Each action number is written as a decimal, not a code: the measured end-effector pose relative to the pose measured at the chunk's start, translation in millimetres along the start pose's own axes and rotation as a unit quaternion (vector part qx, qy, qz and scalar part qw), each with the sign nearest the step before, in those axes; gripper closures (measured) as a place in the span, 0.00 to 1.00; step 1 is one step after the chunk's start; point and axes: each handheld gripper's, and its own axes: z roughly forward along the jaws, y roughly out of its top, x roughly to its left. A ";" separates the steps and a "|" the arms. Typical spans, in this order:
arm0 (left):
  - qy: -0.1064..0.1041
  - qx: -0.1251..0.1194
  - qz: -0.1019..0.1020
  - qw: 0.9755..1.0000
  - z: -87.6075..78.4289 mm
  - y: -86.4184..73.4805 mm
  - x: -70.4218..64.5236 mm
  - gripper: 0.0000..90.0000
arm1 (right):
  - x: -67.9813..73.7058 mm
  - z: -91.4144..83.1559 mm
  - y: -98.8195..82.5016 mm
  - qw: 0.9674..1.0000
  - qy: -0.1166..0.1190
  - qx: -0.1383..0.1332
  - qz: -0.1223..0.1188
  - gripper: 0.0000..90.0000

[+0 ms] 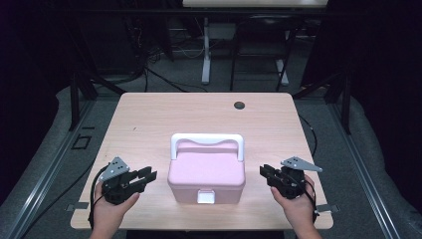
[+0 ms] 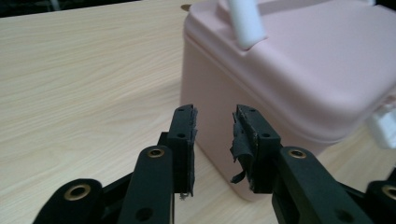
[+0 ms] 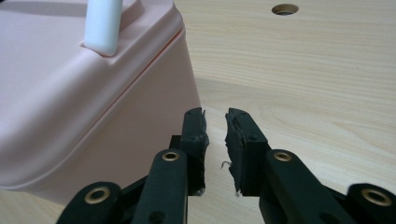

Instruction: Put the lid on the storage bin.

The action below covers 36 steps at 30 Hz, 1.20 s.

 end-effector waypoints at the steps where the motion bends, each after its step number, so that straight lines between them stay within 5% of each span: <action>1: 0.003 0.002 0.000 1.000 0.9 -1.2 2.2 0.74 | 0.2 0.4 -0.7 1.000 -0.003 0.001 -0.002 0.85; 12: 0.022 0.001 -0.036 0.999 13.6 -17.9 24.4 0.59 | -1.5 7.3 -9.5 1.000 -0.010 0.000 -0.014 0.79; 21: 0.043 0.027 -0.002 0.999 23.1 -31.2 26.0 0.59 | -2.7 14.3 -18.2 1.000 -0.017 0.003 -0.014 0.75; 36: 0.033 0.034 -0.014 0.999 32.9 -40.6 24.9 0.58 | -1.6 23.9 -28.4 0.999 -0.018 0.020 -0.031 0.74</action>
